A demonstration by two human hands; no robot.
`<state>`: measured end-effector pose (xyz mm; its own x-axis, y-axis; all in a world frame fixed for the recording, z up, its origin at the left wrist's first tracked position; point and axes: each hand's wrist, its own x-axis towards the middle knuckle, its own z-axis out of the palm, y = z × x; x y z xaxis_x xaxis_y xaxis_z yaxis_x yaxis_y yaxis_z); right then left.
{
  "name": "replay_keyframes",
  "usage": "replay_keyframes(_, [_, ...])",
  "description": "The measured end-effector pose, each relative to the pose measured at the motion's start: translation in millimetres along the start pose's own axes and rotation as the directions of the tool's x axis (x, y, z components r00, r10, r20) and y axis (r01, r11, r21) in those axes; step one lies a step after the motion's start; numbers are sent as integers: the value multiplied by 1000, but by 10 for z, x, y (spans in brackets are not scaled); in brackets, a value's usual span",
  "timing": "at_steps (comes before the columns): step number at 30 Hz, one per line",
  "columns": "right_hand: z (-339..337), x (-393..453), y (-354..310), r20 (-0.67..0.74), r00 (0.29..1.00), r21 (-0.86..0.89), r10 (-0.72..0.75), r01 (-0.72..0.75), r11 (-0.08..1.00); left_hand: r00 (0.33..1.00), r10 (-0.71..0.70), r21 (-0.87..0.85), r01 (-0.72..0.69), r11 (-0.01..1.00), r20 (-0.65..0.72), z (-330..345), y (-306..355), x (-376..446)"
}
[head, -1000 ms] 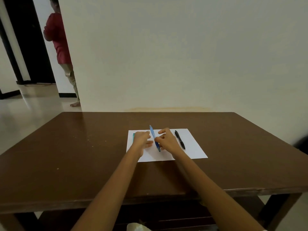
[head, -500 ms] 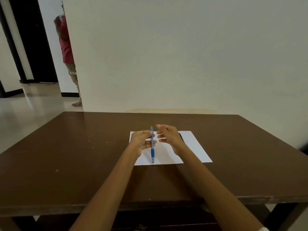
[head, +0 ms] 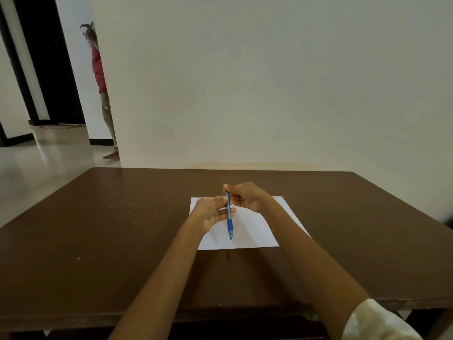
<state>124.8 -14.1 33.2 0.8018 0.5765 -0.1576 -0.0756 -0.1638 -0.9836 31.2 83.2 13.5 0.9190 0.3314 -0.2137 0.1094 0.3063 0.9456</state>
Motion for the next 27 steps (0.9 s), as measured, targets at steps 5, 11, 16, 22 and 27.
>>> replay_keyframes(5, [-46, 57, -10, 89, 996, 8, -16, 15, 1000, 1000, 20, -6, -19, 1000, 9, -51, 23, 47])
replay_keyframes(11, [-79, 60, 119, 118, 993, 116, 7, -21, 993, 998, 17, -65, -14, 998, 59, -70, -28, 80])
replay_keyframes(16, [-27, 91, 149, 82, 994, 140, 74, -85, 986, 997, 2, -154, 10, 988, 76, -81, -84, 93])
replay_keyframes(22, [-47, 164, 76, 89, 993, 216, 76, -93, 972, 994, 17, -190, 4, 982, 109, -139, -84, 117])
replay_keyframes(27, [-190, 278, 82, -74, 997, 184, 10, 4, 983, 998, -16, -217, 27, 976, 53, -206, -158, 148])
